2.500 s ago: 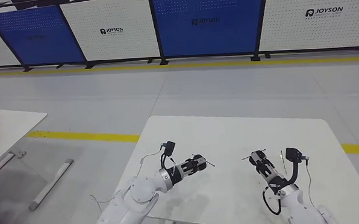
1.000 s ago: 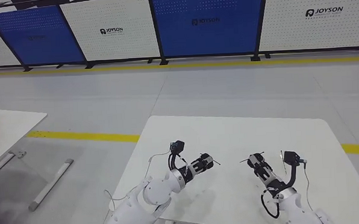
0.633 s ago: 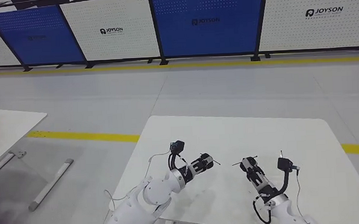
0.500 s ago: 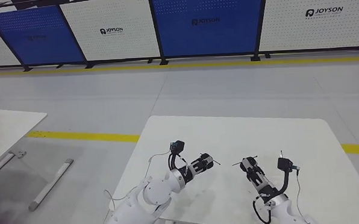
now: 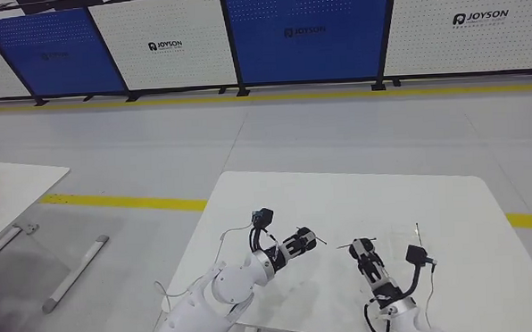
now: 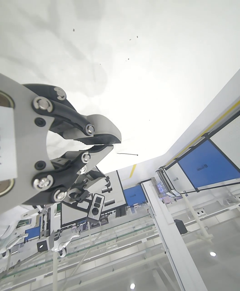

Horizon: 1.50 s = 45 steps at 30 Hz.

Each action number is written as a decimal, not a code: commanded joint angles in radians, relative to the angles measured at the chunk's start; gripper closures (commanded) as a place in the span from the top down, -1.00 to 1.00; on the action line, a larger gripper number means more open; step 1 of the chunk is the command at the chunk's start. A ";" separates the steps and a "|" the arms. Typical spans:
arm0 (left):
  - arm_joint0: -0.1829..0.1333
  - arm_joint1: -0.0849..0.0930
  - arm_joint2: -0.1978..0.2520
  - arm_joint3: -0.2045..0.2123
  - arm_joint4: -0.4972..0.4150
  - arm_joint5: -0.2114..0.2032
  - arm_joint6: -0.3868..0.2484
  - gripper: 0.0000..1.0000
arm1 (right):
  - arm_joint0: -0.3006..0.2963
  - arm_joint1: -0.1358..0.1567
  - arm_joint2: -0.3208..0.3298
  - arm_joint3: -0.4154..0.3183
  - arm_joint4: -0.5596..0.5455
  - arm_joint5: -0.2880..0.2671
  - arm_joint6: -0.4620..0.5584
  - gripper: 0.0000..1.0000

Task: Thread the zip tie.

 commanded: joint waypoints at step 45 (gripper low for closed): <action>0.000 0.000 0.000 0.000 0.000 0.000 0.000 -1.00 | 0.117 -0.056 -0.059 0.157 0.062 0.018 0.008 -1.00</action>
